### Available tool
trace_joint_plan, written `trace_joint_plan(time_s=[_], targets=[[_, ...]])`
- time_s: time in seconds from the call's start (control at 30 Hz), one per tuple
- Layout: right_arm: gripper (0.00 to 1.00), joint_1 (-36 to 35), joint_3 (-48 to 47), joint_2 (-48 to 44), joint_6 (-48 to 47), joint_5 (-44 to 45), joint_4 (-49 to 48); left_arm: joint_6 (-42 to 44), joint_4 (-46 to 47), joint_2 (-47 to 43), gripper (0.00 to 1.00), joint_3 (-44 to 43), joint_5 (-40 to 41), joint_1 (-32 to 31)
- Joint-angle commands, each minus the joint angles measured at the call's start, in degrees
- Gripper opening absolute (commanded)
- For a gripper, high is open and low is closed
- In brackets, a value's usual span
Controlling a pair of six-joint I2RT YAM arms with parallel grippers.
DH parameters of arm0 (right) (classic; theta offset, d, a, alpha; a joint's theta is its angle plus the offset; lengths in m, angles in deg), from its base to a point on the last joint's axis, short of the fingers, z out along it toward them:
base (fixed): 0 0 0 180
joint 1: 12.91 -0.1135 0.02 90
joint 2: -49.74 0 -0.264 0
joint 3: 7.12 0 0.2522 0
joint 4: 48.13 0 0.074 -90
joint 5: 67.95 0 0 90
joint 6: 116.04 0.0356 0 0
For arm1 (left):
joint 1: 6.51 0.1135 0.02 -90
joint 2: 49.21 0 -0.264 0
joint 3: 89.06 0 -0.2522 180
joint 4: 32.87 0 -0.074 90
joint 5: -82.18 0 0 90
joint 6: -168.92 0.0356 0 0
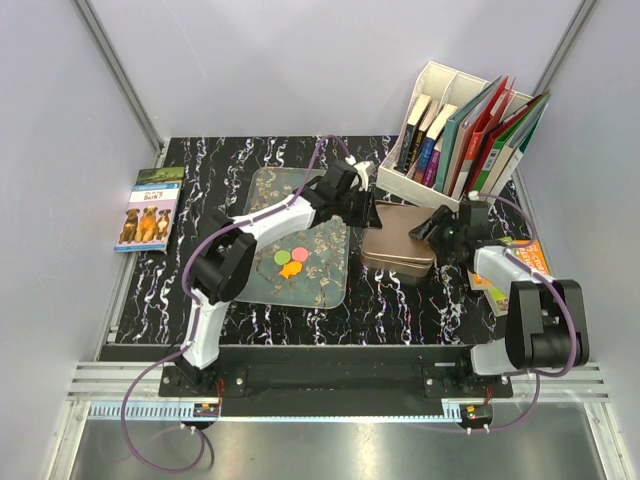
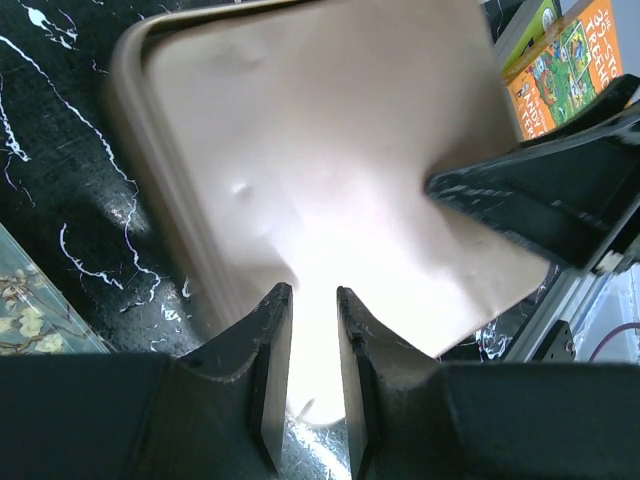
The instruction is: Pack the cookies
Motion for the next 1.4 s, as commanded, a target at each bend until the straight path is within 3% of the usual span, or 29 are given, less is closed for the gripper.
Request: trace_joint_plan(time_s=[0.0,0.23,0.47,0.6,1.07,1.37], targets=[[0.64,-5.7,-1.0,6.2,-3.0,-1.7,5.4,0.6,3.0,-5.5,0.28,-0.8,0.2,0.0],[0.68,-8.5,-3.9,9.1,-2.2,-1.1,4.7,0.7,3.1,-6.6,0.29,0.9,0.8,0.4],[0.83,-8.5,-3.6,6.2,-2.6,0.3,5.8,-1.4,5.1,-5.5,0.29,1.3,-1.8,0.7],[1.00,-8.6,-3.9,3.6,-3.1,4.4,8.5,-2.3,6.0,-5.6,0.29,2.6,-2.3,0.7],[1.00,-10.0,-9.0,-1.9,-7.8,22.7,17.9,-2.3,7.0,-6.7,0.29,4.7,-2.3,0.7],[1.00,-10.7,-10.0,2.4,-8.0,20.6,16.7,-2.9,7.8,-6.0,0.30,4.8,-3.8,-0.4]])
